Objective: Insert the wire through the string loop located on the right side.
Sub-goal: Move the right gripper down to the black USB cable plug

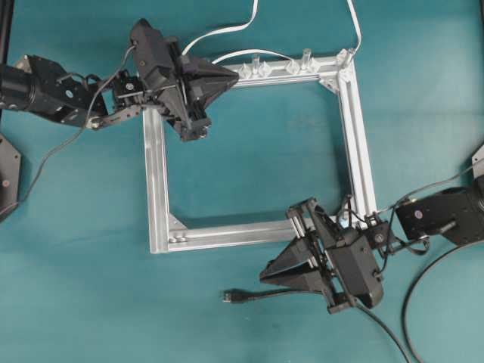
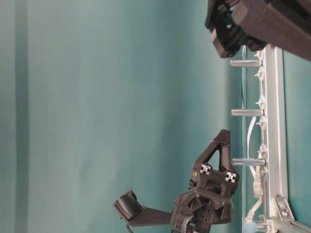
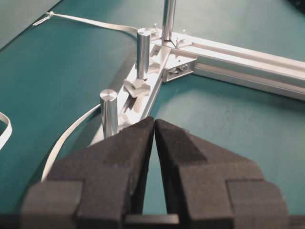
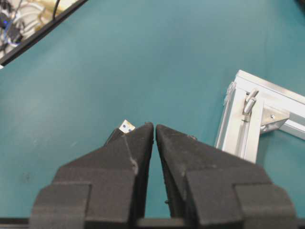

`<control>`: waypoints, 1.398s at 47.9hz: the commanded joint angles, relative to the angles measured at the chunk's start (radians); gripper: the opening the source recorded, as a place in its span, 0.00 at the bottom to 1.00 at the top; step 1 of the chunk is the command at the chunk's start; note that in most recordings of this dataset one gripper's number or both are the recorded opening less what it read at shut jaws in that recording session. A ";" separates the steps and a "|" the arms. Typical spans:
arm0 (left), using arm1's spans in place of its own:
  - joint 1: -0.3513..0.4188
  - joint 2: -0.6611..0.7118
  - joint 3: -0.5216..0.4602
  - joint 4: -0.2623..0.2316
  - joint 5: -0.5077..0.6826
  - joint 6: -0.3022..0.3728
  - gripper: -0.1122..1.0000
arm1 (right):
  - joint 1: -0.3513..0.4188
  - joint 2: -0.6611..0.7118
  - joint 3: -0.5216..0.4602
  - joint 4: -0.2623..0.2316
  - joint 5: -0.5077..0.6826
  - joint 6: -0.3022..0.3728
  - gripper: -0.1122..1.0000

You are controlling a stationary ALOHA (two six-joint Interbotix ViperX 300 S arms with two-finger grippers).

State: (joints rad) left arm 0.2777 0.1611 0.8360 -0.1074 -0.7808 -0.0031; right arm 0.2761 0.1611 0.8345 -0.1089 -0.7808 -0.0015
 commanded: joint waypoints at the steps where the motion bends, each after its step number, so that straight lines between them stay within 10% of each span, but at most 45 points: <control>1: -0.009 -0.055 -0.037 0.032 0.063 -0.018 0.24 | 0.011 -0.026 -0.018 0.002 -0.006 0.014 0.32; 9: -0.011 -0.078 -0.066 0.034 0.218 -0.026 0.11 | 0.014 -0.028 -0.018 0.012 0.003 0.041 0.12; 20: -0.015 -0.084 -0.064 0.035 0.230 -0.025 0.62 | 0.020 -0.028 -0.021 0.012 0.003 0.064 0.12; 24: -0.015 -0.089 -0.063 0.035 0.232 -0.021 0.63 | 0.021 -0.028 -0.021 0.015 0.005 0.066 0.12; 39: -0.015 -0.155 -0.031 0.041 0.304 -0.009 0.63 | 0.041 -0.026 -0.026 0.143 -0.002 0.060 0.75; 67: -0.026 -0.262 0.032 0.043 0.426 -0.014 0.75 | 0.109 0.021 -0.046 0.408 -0.049 0.002 0.74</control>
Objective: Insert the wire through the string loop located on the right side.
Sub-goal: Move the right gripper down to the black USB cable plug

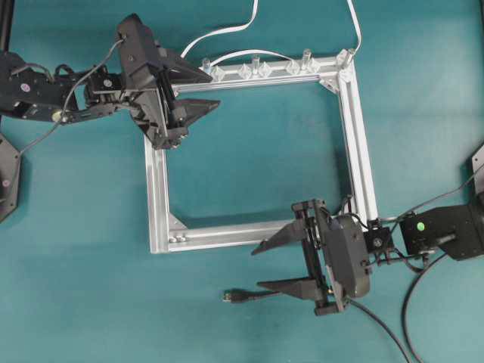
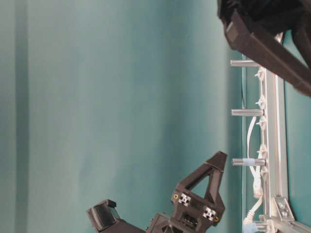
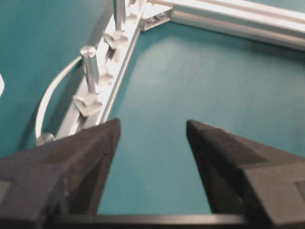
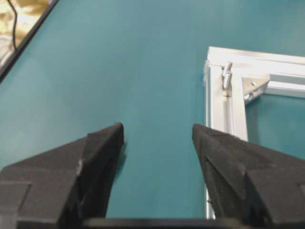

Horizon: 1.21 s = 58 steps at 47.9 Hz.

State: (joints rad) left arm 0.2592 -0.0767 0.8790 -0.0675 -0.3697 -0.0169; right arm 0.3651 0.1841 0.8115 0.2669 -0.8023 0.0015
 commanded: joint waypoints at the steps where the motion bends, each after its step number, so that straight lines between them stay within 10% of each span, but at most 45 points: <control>1: -0.009 -0.026 -0.011 0.003 0.021 0.002 0.77 | 0.025 0.005 -0.028 0.041 -0.031 -0.003 0.74; 29: -0.031 -0.052 0.052 0.003 0.044 0.005 0.82 | 0.084 0.137 -0.106 0.250 -0.038 -0.095 0.74; 58: -0.031 -0.060 0.101 0.003 0.041 0.005 0.82 | 0.138 0.235 -0.170 0.261 -0.002 -0.095 0.74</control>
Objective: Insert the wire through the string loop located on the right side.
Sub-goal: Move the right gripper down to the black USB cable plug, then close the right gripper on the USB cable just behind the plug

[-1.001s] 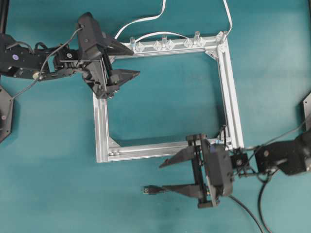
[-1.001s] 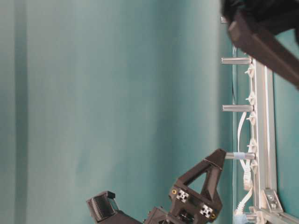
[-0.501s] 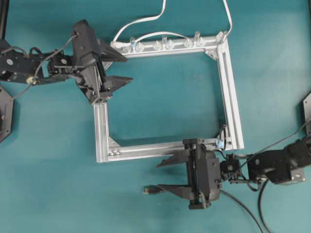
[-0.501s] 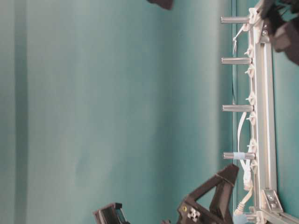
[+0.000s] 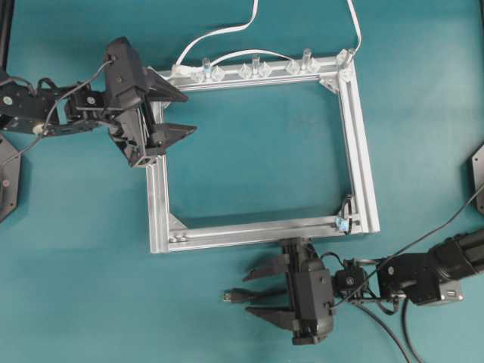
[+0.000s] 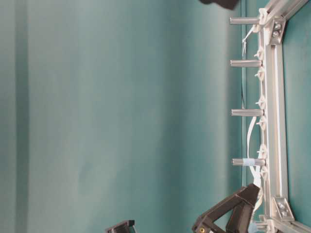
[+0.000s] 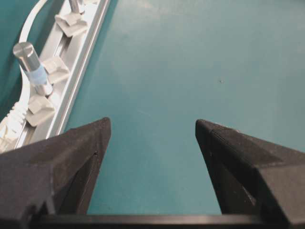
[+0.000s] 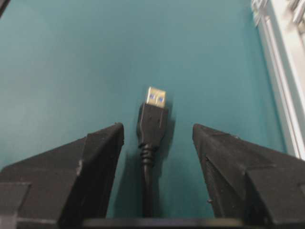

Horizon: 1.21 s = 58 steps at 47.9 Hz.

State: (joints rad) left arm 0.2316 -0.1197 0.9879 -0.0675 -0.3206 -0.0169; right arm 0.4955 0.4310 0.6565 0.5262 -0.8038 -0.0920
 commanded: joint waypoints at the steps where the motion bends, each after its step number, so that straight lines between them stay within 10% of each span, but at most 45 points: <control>1: -0.003 -0.017 -0.009 0.003 -0.006 0.006 0.82 | 0.006 -0.009 -0.015 0.003 0.002 -0.002 0.74; 30: -0.003 -0.012 -0.015 0.003 -0.011 0.005 0.82 | 0.006 0.020 -0.015 0.006 0.041 -0.002 0.72; 43: -0.003 -0.012 -0.017 0.003 -0.011 0.005 0.82 | 0.000 0.018 -0.015 0.014 0.097 -0.005 0.26; 58: -0.003 -0.012 -0.017 0.003 -0.011 0.005 0.82 | -0.021 0.018 -0.028 0.014 0.163 -0.005 0.25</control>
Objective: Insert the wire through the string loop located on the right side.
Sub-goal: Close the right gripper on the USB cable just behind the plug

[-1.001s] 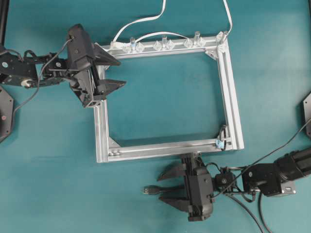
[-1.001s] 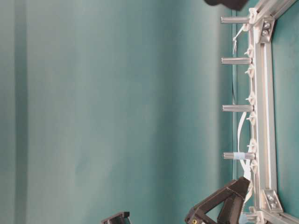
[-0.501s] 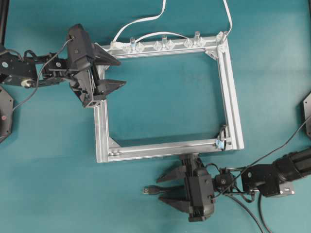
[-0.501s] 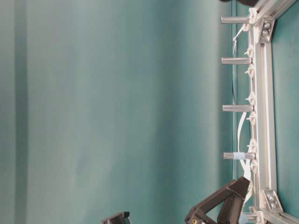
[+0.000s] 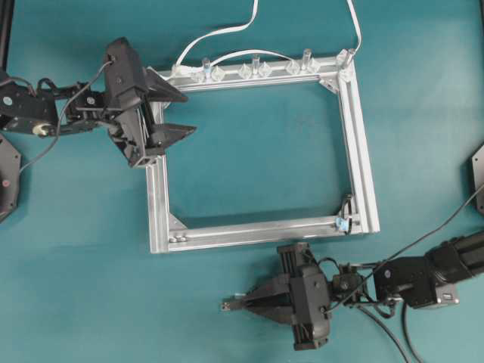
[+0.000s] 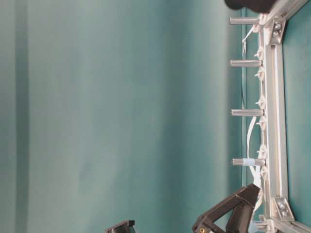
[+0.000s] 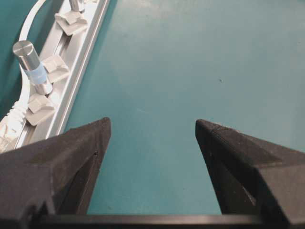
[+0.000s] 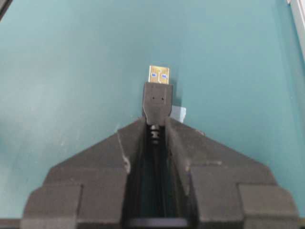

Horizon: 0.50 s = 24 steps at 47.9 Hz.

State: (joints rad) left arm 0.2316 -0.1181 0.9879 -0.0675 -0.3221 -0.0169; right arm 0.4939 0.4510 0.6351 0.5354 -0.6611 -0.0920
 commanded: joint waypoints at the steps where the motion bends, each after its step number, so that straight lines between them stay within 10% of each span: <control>1: -0.003 -0.014 -0.017 0.003 -0.009 0.006 0.82 | -0.020 -0.002 -0.006 0.005 0.020 -0.005 0.25; 24: -0.003 -0.014 -0.017 0.003 -0.009 0.006 0.81 | -0.037 -0.015 -0.015 0.005 0.021 -0.005 0.25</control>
State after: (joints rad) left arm 0.2316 -0.1197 0.9879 -0.0675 -0.3237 -0.0169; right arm 0.4863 0.4510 0.6243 0.5338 -0.6535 -0.0936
